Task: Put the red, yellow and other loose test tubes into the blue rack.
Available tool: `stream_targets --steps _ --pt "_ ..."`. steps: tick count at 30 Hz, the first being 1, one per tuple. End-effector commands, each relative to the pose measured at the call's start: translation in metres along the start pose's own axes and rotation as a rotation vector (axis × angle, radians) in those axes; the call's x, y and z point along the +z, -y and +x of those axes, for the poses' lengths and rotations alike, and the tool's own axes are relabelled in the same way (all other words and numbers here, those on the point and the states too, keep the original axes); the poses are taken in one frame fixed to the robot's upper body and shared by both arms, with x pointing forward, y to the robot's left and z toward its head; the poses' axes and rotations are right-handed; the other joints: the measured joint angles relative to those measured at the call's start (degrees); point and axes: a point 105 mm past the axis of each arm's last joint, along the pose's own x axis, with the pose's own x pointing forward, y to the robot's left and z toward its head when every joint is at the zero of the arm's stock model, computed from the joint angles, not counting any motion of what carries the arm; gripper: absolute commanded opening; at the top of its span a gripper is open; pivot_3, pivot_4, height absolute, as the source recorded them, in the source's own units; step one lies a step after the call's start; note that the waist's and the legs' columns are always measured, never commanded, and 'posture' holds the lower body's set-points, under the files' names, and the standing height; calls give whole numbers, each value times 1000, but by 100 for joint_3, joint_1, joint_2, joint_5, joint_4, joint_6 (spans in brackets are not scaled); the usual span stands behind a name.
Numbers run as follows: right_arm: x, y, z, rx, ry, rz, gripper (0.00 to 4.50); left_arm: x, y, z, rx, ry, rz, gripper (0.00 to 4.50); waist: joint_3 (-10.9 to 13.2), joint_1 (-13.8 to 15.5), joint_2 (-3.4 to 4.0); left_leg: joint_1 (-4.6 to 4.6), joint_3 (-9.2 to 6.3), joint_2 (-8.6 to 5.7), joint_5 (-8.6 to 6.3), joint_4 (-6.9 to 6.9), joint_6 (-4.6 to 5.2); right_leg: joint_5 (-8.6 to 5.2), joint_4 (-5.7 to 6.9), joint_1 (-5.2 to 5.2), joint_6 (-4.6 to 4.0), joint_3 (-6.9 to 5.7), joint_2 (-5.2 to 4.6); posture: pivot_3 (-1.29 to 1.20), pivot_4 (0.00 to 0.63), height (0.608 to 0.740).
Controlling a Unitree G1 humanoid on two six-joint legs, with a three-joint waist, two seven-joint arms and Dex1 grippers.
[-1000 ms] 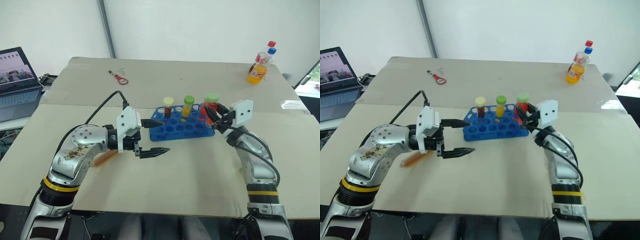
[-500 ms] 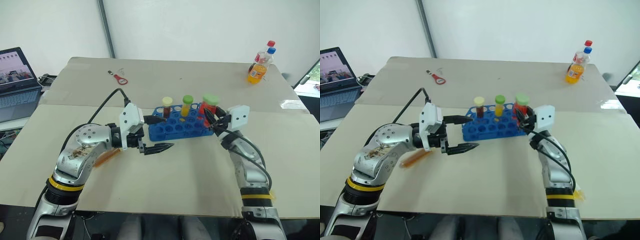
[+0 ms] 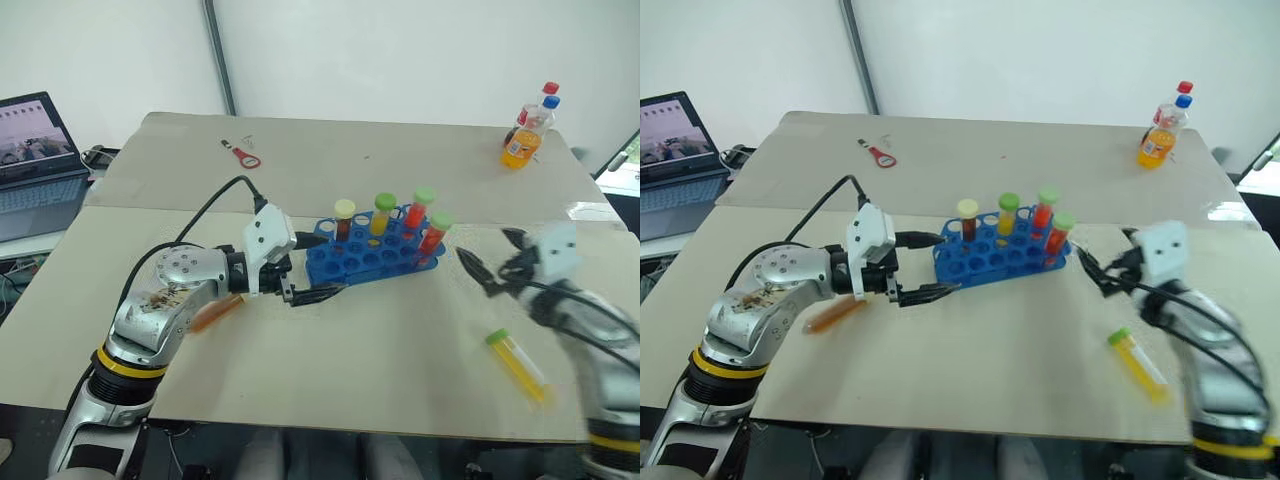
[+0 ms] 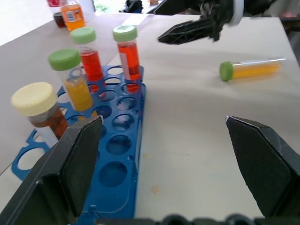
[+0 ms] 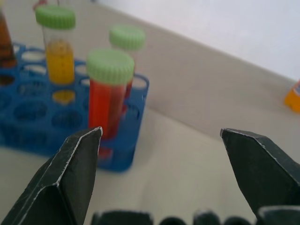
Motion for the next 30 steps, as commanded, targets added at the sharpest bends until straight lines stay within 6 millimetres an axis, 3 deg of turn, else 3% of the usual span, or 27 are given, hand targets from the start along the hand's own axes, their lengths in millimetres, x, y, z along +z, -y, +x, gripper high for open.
stream_targets --steps 1,6,9,13,24,30 --pt "7 -1 -20 73 -152 11 4484 14 18 1 -117 37 69 4500 1 -31 -2 7 4 1 0 -1 0 0 0 4 0 4 2 0 150 719" --pt "-23 -9 -54 158 -544 -14 4484 0 42 -2 -282 -31 171 4500 1 -10 -1 8 2 8 0 -3 0 -2 -3 6 -2 4 13 0 150 719" --pt "-35 -13 -67 183 -662 19 4484 -2 53 0 -355 -24 191 4500 1 11 -3 1 3 8 -2 -7 3 -2 -24 6 -1 4 11 0 150 719" --pt "-50 -17 -68 196 -750 68 4484 6 64 10 -433 34 203 4500 4 26 -8 -13 4 1 -3 9 6 3 -33 8 9 4 3 0 150 719" --pt "-75 -21 -62 280 -872 35 4484 8 70 19 -456 52 235 4500 4 19 -8 -13 4 2 -4 6 8 4 -34 4 10 5 5 0 150 719" --pt "-78 -24 -56 308 -875 32 2631 8 73 20 -461 51 244 4500 4 26 -8 -12 2 3 -4 6 8 4 -32 3 10 3 7 0 150 719"
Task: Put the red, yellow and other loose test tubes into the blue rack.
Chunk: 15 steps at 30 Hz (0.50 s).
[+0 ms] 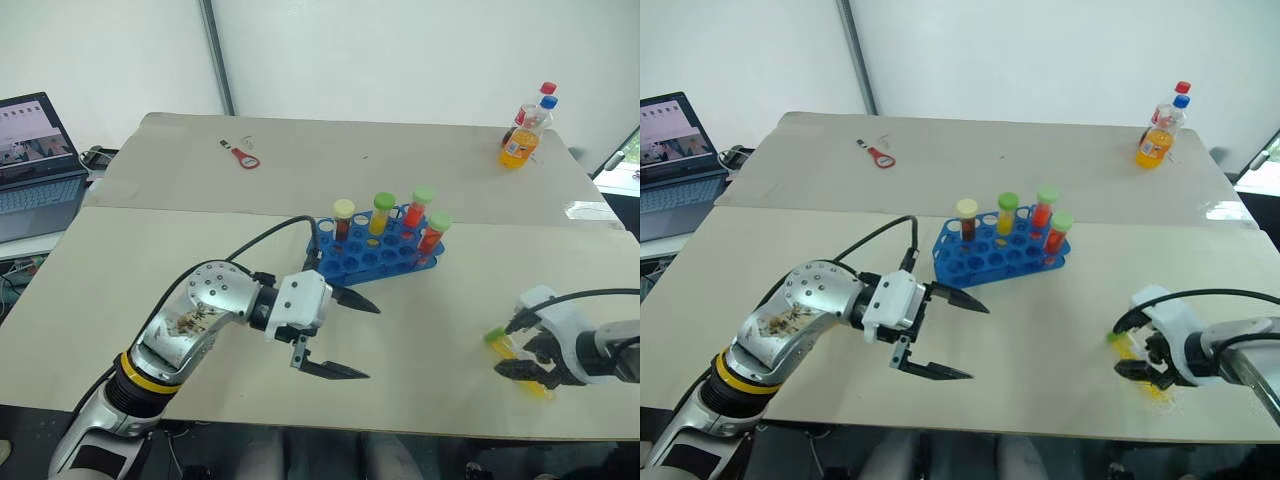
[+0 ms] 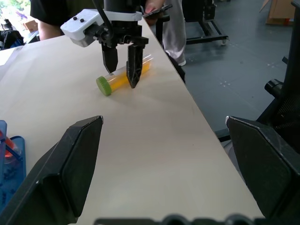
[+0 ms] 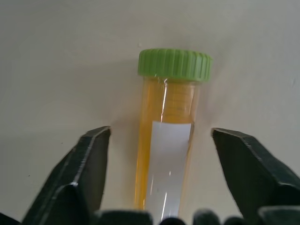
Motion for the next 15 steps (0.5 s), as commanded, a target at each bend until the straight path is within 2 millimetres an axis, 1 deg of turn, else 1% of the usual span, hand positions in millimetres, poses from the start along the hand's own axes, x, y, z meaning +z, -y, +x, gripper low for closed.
stream_targets --steps 1,2,5,6,7,8,10,11,13,15 --pt "8 2 -5 -11 20 -37 2357 10 2 2 -9 12 64 4500 0 0 0 0 0 0 0 0 0 0 0 0 0 0 0 0 150 719" --pt "8 1 -4 -5 23 -40 1939 10 2 1 -9 10 64 4500 0 -4 0 -1 0 0 0 0 0 0 -1 0 0 0 0 0 150 719" --pt "14 2 -8 9 49 -50 998 7 -2 -3 3 -2 51 4500 0 -1 0 -1 0 0 0 0 0 0 -1 0 0 0 -1 0 150 719" --pt "17 1 -9 15 61 -49 937 6 -2 -5 7 -7 46 4500 0 -3 0 0 0 0 0 1 0 0 0 0 0 0 -1 0 150 719" --pt "23 0 -13 28 91 -58 937 6 -5 -8 21 -2 40 4500 0 -5 0 0 0 0 0 1 0 0 0 0 0 0 -1 0 150 719" --pt "33 -4 -18 49 141 -76 936 5 -7 -12 40 -1 26 4500 0 -5 0 1 1 0 0 1 0 0 1 0 0 1 0 0 150 719" --pt "44 -9 -24 71 195 -99 936 4 -10 -16 60 -1 10 4500 0 -7 1 1 1 0 0 1 0 0 2 -1 0 1 0 0 150 719" --pt "57 -17 -28 104 262 -129 935 3 -12 -20 82 6 -13 4500 0 -13 0 2 0 1 0 1 0 0 3 -1 0 1 1 0 150 719" --pt "100 -39 -44 199 582 -183 935 1 -17 -32 164 24 -46 4500 4 -72 -15 2 0 8 0 -1 0 0 2 -1 0 0 5 0 150 719" --pt "125 -51 -57 233 801 -218 934 -3 -22 -41 234 24 -63 4500 5 -64 -11 4 -3 16 -2 -2 3 1 2 0 -2 1 15 0 150 719"
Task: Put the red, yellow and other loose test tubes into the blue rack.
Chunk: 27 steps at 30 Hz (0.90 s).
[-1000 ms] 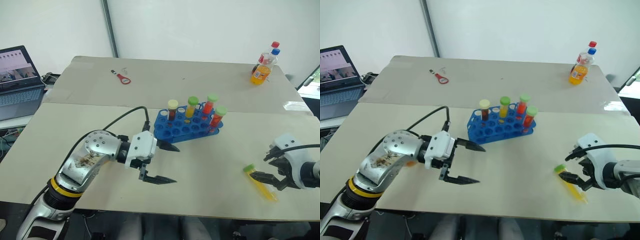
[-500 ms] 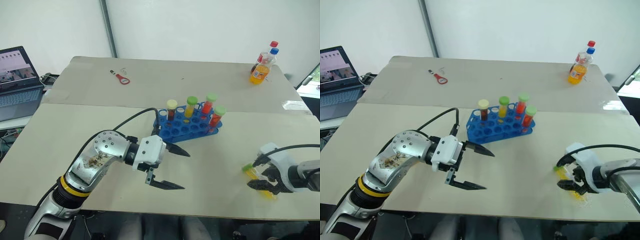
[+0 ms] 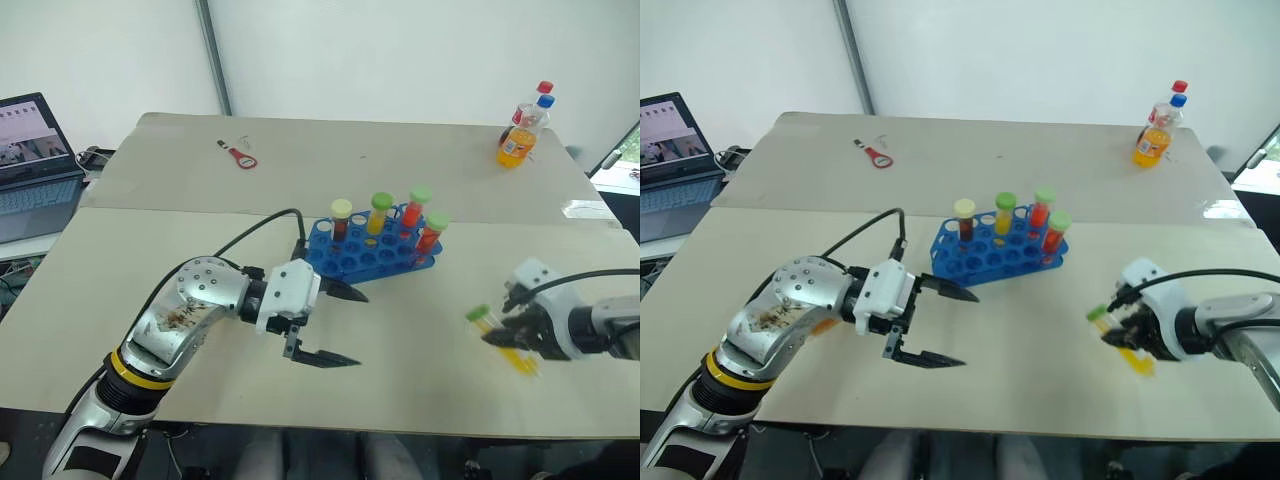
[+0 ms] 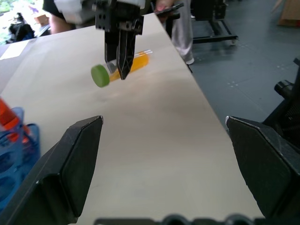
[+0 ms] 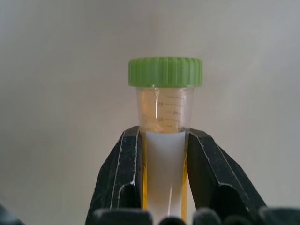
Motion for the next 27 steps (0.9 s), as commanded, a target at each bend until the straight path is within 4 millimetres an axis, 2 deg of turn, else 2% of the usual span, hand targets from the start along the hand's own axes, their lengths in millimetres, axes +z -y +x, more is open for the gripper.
stream_targets --steps 1,5,9,16,27 --pt "54 -14 -1 24 358 -122 934 1 -12 -16 136 15 -2 4500 2 20 -1 0 -2 -4 0 -6 0 -1 0 -1 1 -1 -3 0 150 719" --pt "93 -14 16 -55 625 -137 933 -6 -30 -34 332 20 -12 4500 2 50 -1 -6 -6 -10 0 1 -1 0 3 -5 0 -2 -10 0 150 719" --pt "109 -6 33 -170 753 -167 933 -8 -33 -44 396 25 -42 4500 2 94 -2 -10 -7 -16 1 4 -2 1 8 -6 0 -9 -19 0 150 719" --pt "102 2 67 -253 818 -175 930 2 -33 -44 433 81 -89 4500 1 58 -1 -8 -7 -15 1 0 -3 2 24 -14 -2 -11 -20 0 150 719" --pt "86 11 96 -330 828 -137 926 3 -31 -43 405 52 -75 4500 1 39 0 6 -4 -14 2 -1 -3 2 39 -13 -3 -10 -18 0 150 719"
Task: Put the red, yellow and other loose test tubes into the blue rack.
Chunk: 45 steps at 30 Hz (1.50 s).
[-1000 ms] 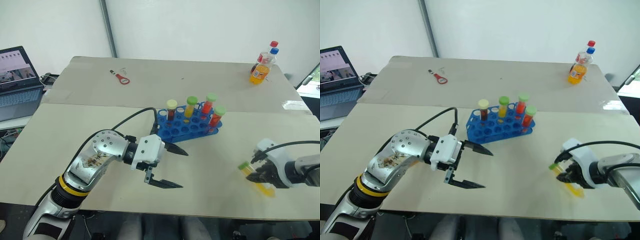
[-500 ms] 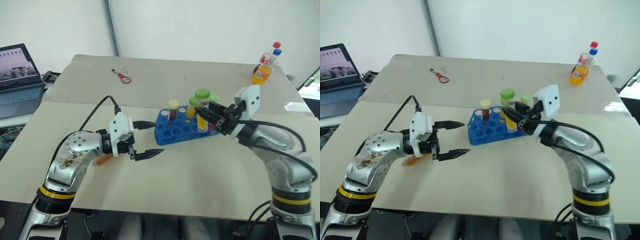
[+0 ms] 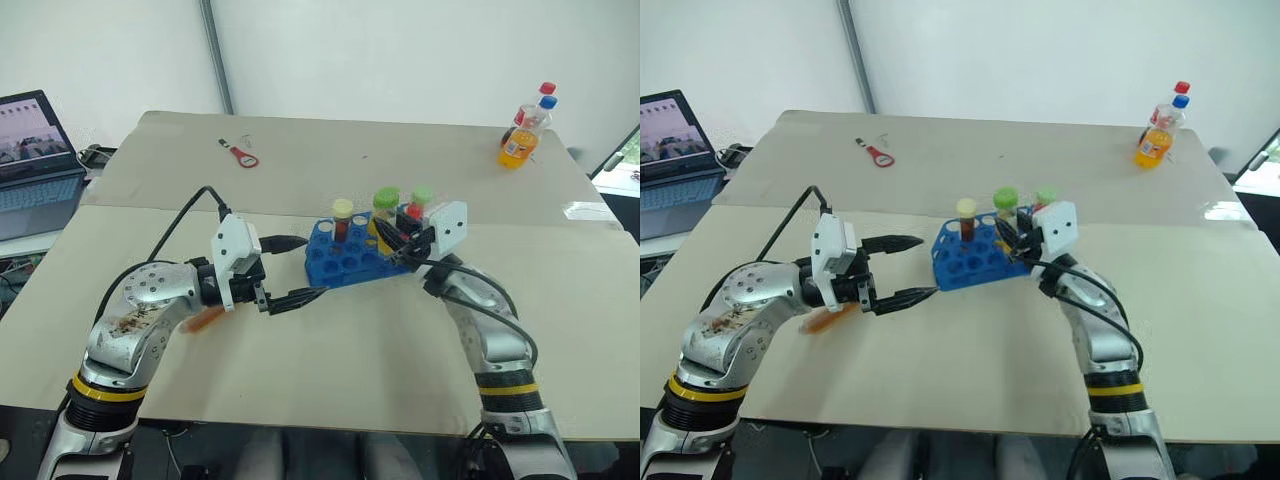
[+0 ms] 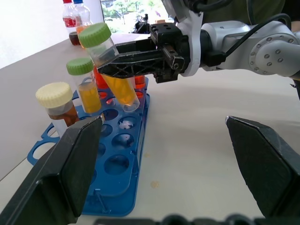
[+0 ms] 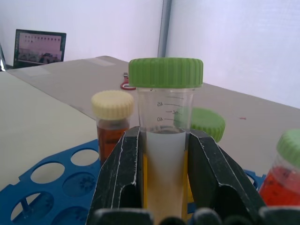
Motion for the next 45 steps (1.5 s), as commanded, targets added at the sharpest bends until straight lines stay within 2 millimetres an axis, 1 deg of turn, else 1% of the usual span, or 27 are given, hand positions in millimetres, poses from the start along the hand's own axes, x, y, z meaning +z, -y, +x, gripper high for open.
stream_targets --steps 1,7,14,22,30,38,41,43,45 --pt "5 2 1 -24 37 -25 925 10 3 0 -17 25 40 4500 0 0 0 1 0 0 0 0 0 0 0 1 0 0 0 0 150 719" --pt "1 6 -2 -72 45 -22 924 9 4 1 -11 32 34 4500 0 0 0 3 1 0 0 0 0 0 1 2 0 1 0 0 150 719" --pt "1 6 -12 -98 47 -44 924 8 5 1 -8 40 29 4500 0 3 1 4 0 0 0 -1 0 0 1 4 0 1 -1 0 150 719" --pt "-3 3 -12 -141 54 -34 909 11 3 6 -3 56 33 4500 0 -5 1 10 3 0 0 0 -1 0 1 7 0 3 0 0 150 719" --pt "-3 -7 -8 -162 81 -32 908 12 3 8 -1 59 29 4500 0 -17 1 11 3 1 0 -1 -1 0 2 7 0 4 1 0 150 719" --pt "-6 -4 -11 -219 85 -33 907 10 2 9 -4 52 36 4500 0 -16 1 8 3 1 0 -4 -1 0 0 4 -1 4 0 0 150 719" --pt "-9 -3 -13 -232 81 -8 907 10 4 9 -6 53 32 4500 0 -14 1 7 3 0 0 -3 -2 0 0 4 -1 4 0 0 150 719" --pt "-7 -2 -17 -237 104 18 907 9 4 9 -7 53 30 4500 0 -10 1 8 3 0 0 -3 -1 0 0 4 -1 4 0 0 150 719" --pt "-8 0 -21 -242 103 24 1965 9 5 9 -7 54 27 4500 0 -9 1 7 2 0 0 -4 -1 0 -1 4 0 3 0 0 150 719"
